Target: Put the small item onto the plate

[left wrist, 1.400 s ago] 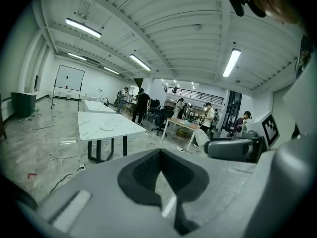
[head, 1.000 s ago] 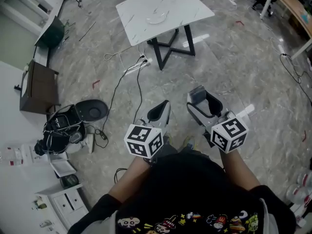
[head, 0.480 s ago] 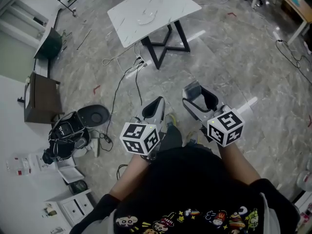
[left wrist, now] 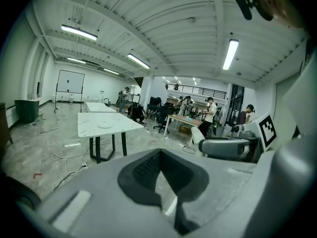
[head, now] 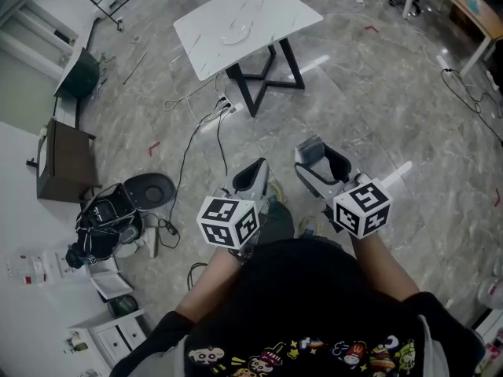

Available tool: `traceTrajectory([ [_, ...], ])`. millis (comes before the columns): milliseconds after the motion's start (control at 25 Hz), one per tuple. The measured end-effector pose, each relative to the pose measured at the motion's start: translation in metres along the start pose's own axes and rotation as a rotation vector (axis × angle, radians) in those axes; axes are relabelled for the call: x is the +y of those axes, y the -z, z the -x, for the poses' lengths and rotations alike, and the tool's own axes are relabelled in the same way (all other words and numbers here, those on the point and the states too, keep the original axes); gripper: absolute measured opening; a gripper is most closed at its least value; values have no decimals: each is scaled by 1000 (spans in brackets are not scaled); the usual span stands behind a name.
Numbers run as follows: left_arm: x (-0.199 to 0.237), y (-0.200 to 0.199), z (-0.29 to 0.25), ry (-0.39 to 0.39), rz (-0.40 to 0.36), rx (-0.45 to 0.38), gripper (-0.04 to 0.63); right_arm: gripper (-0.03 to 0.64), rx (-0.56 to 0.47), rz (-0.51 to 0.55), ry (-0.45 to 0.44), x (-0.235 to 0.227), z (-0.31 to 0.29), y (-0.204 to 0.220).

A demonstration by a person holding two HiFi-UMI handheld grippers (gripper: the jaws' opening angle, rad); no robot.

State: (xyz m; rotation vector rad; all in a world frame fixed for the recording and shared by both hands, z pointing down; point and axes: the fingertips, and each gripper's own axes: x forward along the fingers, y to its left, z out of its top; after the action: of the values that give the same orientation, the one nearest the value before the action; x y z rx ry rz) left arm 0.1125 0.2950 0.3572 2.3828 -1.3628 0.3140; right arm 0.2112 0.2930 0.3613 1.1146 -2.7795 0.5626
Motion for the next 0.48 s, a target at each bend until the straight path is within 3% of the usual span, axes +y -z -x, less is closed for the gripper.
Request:
traceTrajectory([
  [480, 26, 10, -18, 25, 50, 13, 0, 319, 41, 3, 10, -6, -31, 2],
])
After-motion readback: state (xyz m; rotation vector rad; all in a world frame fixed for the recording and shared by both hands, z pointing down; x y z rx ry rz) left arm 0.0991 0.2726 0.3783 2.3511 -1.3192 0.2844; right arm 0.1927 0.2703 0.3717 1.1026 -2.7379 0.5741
